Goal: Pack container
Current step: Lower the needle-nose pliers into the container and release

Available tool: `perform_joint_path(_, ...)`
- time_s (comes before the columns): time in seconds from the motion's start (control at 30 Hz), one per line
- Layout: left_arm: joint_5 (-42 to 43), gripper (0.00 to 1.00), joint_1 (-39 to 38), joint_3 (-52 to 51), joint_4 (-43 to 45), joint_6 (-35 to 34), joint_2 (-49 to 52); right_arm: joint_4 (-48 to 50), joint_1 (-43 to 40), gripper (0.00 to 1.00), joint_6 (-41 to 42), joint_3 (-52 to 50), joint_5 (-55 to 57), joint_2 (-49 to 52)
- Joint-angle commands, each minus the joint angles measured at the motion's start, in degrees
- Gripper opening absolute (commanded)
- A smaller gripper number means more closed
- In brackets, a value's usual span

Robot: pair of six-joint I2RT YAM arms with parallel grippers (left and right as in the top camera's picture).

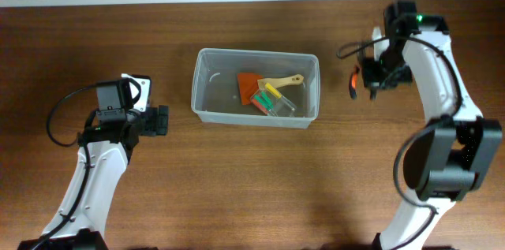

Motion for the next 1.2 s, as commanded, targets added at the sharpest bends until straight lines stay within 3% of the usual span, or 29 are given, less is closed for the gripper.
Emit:
perform_joint_path(0.0, -0.39, 0.99, 0.09, 0.79, 0.13, 0.94, 0.2, -0.33, 7.76, 0.04, -0.83, 7.63, -1.25, -8.46)
perform_joint_path(0.1, -0.39, 0.99, 0.09, 0.79, 0.13, 0.94, 0.2, 2.8, 15.63, 0.04, -6.27, 9.09, -1.27, -9.77)
perform_joint_path(0.23, -0.39, 0.99, 0.09, 0.79, 0.13, 0.94, 0.2, 6.19, 25.59, 0.04, -22.1, 8.13, -1.6, -7.87)
perform_joint_path(0.3, -0.42, 0.99, 0.09, 0.79, 0.13, 0.94, 0.2, 8.68, 30.99, 0.04, -34.49, 7.8, -1.68, -4.98)
perform_joint_path(0.43, -0.39, 0.99, 0.09, 0.79, 0.13, 0.94, 0.2, 11.08, 35.32, 0.04, -50.16, 7.78, -1.68, 1.09)
perform_joint_path(0.77, -0.42, 0.99, 0.09, 0.79, 0.13, 0.94, 0.2, 22.88, 35.58, 0.04, -52.72, 7.78, -1.62, 15.5)
perform_joint_path(1.17, -0.42, 0.99, 0.09, 0.79, 0.13, 0.94, 0.2, 24.98, 29.46, 0.04, -52.26, 7.78, -2.23, 15.69)
